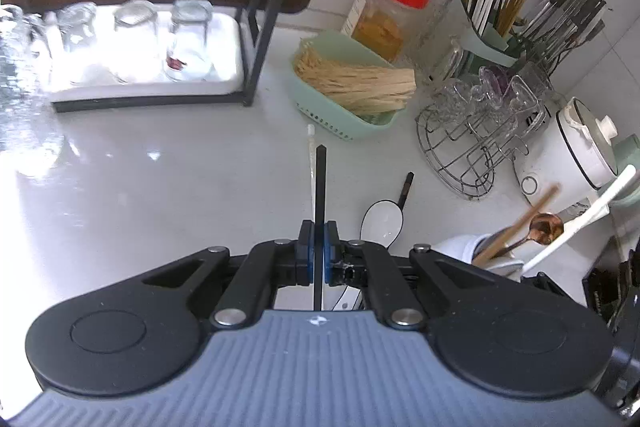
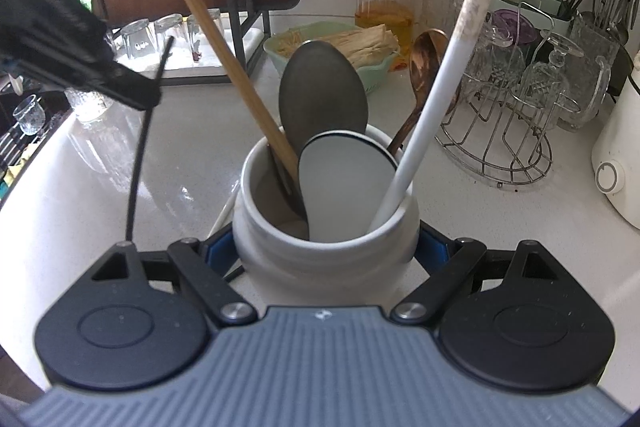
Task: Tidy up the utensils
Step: 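Lift the black chopstick with the left tool toward the crock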
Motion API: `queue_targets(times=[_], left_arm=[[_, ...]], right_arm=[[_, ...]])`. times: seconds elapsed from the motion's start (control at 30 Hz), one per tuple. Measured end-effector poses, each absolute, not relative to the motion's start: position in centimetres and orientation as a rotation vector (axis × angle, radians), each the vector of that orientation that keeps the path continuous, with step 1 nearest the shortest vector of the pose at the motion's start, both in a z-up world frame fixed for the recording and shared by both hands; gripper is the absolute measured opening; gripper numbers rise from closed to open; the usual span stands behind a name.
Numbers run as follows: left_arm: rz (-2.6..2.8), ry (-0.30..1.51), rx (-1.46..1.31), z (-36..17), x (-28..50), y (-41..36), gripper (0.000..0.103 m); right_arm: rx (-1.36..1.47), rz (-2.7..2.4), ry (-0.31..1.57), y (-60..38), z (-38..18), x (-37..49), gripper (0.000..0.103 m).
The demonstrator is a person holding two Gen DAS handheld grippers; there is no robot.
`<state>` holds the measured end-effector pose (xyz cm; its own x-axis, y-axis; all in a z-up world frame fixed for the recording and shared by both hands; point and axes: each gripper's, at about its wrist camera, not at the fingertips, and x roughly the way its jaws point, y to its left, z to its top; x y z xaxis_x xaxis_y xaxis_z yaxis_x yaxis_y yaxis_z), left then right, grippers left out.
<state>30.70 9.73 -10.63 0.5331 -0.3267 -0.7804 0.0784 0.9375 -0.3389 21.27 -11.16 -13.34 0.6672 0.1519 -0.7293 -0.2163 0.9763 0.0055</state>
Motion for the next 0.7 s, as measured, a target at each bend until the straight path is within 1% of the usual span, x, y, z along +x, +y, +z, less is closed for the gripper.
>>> queue_targets(times=[0.5, 0.7], left_arm=[[-0.134, 0.838, -0.295, -5.0, 21.9, 8.4, 0.005], [-0.121, 0.787, -0.320, -3.0, 19.6, 8.1, 0.005]], right_arm=[[-0.109, 0.287, 0.776, -11.6, -13.6, 20.3, 0.091], [-0.116, 0.327, 0.749, -12.0, -13.8, 20.0, 0.091]])
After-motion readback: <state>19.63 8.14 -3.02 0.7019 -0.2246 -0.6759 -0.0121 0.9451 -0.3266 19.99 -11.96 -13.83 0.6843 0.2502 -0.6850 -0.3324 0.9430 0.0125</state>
